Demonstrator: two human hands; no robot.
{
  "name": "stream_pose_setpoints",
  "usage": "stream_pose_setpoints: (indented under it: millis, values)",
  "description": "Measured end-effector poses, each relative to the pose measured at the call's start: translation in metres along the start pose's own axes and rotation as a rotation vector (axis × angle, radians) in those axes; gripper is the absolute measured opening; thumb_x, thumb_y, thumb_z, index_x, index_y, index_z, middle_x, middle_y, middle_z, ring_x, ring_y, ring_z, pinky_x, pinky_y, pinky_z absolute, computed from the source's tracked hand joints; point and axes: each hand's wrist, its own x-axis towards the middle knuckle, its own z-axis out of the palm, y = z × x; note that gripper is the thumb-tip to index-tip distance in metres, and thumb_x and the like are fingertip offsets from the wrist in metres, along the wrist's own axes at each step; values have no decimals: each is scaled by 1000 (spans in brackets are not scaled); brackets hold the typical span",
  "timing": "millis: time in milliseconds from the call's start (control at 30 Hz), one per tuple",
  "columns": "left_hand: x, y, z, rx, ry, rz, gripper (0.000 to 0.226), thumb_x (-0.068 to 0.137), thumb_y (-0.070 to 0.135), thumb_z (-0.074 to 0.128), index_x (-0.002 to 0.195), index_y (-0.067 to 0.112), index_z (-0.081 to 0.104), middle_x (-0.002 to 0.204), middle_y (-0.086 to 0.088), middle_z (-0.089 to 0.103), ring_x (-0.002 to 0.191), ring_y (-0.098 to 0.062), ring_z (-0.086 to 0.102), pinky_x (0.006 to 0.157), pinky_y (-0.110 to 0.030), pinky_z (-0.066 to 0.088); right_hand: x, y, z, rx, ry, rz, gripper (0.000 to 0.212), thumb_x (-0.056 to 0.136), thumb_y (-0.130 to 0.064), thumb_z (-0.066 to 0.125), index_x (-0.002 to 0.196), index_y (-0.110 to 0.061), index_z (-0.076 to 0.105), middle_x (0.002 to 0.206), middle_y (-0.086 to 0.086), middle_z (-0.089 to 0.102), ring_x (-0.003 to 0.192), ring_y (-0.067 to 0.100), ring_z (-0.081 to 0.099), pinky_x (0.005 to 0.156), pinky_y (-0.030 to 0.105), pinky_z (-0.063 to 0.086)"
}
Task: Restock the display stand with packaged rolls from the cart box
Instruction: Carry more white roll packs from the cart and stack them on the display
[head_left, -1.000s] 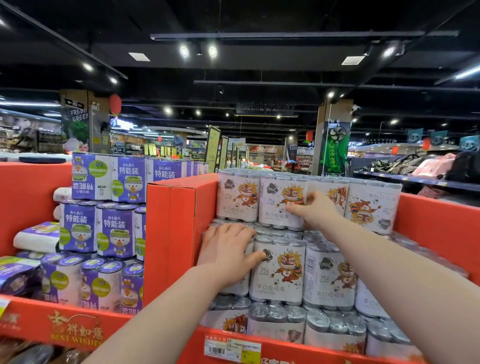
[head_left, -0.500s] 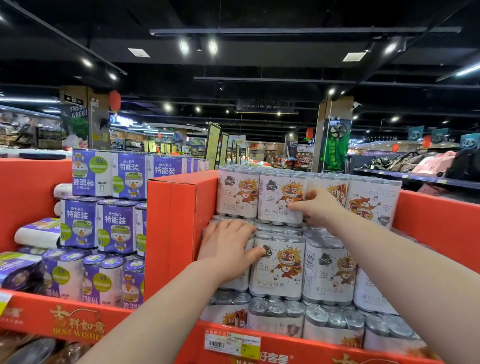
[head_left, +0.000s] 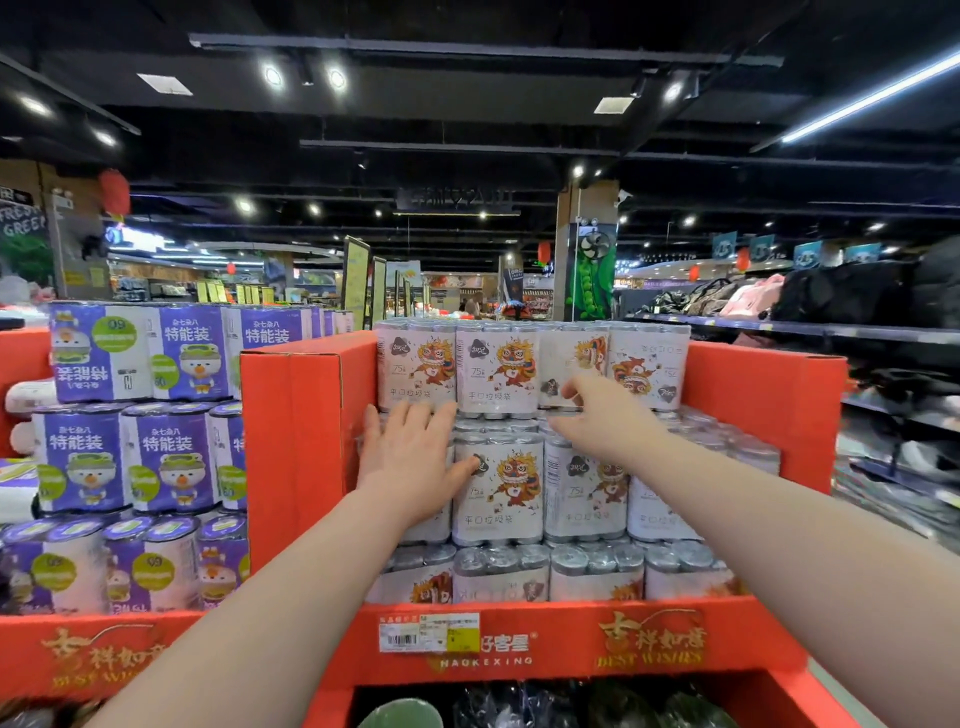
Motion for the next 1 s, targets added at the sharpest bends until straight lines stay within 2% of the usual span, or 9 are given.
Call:
stream_pose_setpoints:
  millis: [100,200,267,367,467,600,733,867,1000]
  values:
    - [-14,6,-4,-42,51,38,68,92,58,40,148,22,25,151,0,30,141,-23,23,118,-51,12,-27,-3,-3,-145,-1,-75,36,93,-33,52,125,-17,48,125,5,57,104,23,59,85,40,52]
    - [-38,10,-7,-43,84,57,63,92,58,41,144,23,33,147,0,35,138,-22,29,114,-44,20,-52,-4,-3,-240,-3,-142,31,93,-34,48,119,-18,50,118,3,59,104,24,57,84,40,51]
    - [-57,11,-10,-43,65,52,59,92,57,42,139,23,38,145,0,39,135,-22,32,110,-40,27,-69,-6,-1,-253,-35,-174,27,92,-33,47,114,-18,52,115,3,60,103,24,57,84,39,51]
    - [-92,8,-14,-29,7,23,53,91,53,45,133,20,45,140,-1,44,129,-23,40,102,-37,36,-98,-8,7,-263,-105,-236,30,94,-32,47,120,-18,51,118,3,59,107,25,56,86,36,48]
    - [-138,7,-15,7,-40,-42,51,92,53,46,128,18,48,133,-2,49,124,-24,45,97,-37,39,-133,-9,19,-249,-163,-313,30,93,-32,47,120,-19,51,119,3,59,106,24,56,84,35,47]
    - [-208,16,-19,45,-108,-137,54,90,53,46,132,19,46,130,-2,51,124,-25,46,98,-38,40,-190,-8,34,-226,-258,-413,37,91,-36,49,125,-21,51,126,2,57,116,25,53,94,37,45]
    - [-284,27,-29,56,-184,-230,65,81,60,31,125,17,52,125,-5,54,120,-28,50,96,-39,44,-251,-8,48,-142,-376,-497,36,91,-38,49,124,-23,52,123,0,57,112,24,54,91,37,46]
    - [-372,24,-33,111,-299,-353,54,90,51,47,130,15,47,127,-7,52,122,-28,47,98,-38,41,-315,-18,73,-32,-486,-558,35,91,-36,48,123,-24,53,122,-1,57,113,22,56,90,33,46]
    - [-472,9,-35,134,-435,-538,61,88,57,41,134,18,43,130,-5,50,124,-28,46,99,-41,43,-374,-35,101,-14,-599,-660,33,89,-38,50,120,-25,54,119,-1,58,114,22,55,90,32,45]
